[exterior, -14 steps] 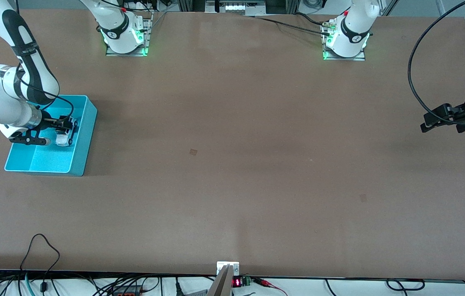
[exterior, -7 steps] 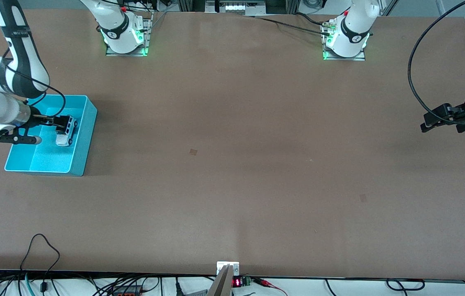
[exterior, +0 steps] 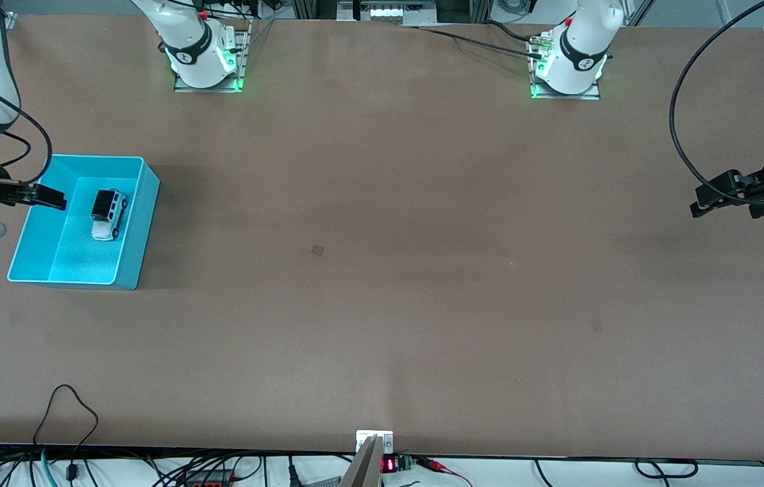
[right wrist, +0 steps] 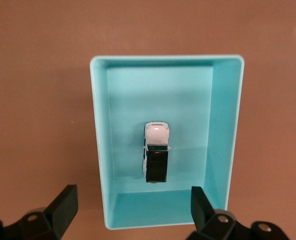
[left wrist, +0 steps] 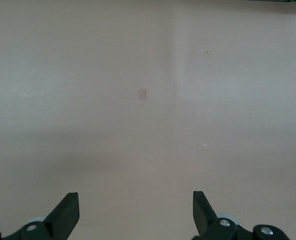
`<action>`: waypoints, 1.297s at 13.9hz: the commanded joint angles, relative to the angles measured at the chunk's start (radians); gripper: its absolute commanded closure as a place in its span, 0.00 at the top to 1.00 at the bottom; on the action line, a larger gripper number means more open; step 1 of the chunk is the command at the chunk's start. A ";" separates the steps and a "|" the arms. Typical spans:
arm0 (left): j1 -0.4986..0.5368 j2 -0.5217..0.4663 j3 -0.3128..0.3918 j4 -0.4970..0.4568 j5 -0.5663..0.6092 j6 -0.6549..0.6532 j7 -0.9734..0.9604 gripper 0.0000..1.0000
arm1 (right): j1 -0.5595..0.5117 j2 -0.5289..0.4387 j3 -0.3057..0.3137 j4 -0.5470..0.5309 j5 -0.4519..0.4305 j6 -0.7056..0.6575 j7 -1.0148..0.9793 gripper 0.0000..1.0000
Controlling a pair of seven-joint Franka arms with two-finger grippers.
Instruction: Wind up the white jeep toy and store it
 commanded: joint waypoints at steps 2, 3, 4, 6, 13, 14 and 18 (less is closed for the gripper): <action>-0.003 -0.016 0.003 -0.002 -0.010 -0.001 -0.004 1.00 | 0.022 -0.020 -0.006 0.117 0.017 -0.049 -0.067 1.00; -0.003 -0.016 0.001 -0.004 -0.010 -0.002 -0.004 1.00 | 0.040 -0.020 -0.013 0.145 0.014 -0.078 -0.067 1.00; -0.003 -0.016 0.001 -0.004 -0.010 -0.004 -0.004 1.00 | 0.066 -0.020 -0.042 0.163 0.014 -0.110 -0.064 1.00; -0.003 -0.016 0.001 -0.004 -0.011 -0.010 -0.007 1.00 | 0.144 -0.020 -0.158 0.200 0.073 -0.201 -0.061 1.00; 0.000 -0.023 0.003 -0.005 -0.010 -0.037 -0.012 1.00 | 0.390 -0.018 -0.380 0.260 0.131 -0.270 -0.090 1.00; -0.001 -0.023 0.003 -0.005 -0.010 -0.037 -0.012 1.00 | 0.408 -0.020 -0.380 0.260 0.132 -0.270 -0.082 1.00; -0.001 -0.025 0.003 -0.005 -0.011 -0.036 -0.012 1.00 | 0.438 -0.023 -0.380 0.246 0.117 -0.272 -0.084 1.00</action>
